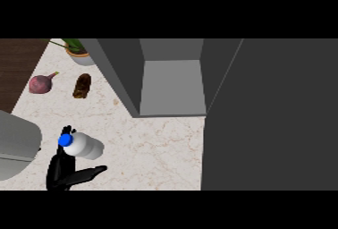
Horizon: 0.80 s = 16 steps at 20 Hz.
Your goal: Pick up the bottled water, place it into the cabinet and close the cabinet
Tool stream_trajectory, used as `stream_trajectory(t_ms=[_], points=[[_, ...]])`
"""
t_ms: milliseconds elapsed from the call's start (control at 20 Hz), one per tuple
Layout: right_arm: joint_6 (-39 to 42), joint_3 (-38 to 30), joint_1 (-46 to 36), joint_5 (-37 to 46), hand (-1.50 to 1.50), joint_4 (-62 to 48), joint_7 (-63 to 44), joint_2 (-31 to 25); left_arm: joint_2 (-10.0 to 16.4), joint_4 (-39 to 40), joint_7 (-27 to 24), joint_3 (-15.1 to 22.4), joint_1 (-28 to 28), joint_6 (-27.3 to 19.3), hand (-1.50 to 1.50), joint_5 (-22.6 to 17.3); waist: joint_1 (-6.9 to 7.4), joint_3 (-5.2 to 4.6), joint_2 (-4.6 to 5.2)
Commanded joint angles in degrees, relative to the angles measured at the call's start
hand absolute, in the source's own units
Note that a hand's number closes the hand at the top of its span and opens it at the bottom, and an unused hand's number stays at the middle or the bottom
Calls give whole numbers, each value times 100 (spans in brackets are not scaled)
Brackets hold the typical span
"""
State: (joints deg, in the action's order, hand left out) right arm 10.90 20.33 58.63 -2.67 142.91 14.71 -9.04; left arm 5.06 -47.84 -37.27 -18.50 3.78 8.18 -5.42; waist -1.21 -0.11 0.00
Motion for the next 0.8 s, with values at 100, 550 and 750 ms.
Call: stream_trajectory(t_ms=[100,550,750], points=[[27,-269,347,-254,-150,898,-175,-203,-275,869,-718,-182,589,-198,150,-113,-23,0,-1],[-28,-82,329,-139,-150,730,-90,-149,182,2085,-1132,-510,1093,683,150,-503,-8,-1,6],[-34,-254,167,-194,-150,516,-29,-144,-112,1981,-1487,-257,907,786,150,-375,29,6,-6]])
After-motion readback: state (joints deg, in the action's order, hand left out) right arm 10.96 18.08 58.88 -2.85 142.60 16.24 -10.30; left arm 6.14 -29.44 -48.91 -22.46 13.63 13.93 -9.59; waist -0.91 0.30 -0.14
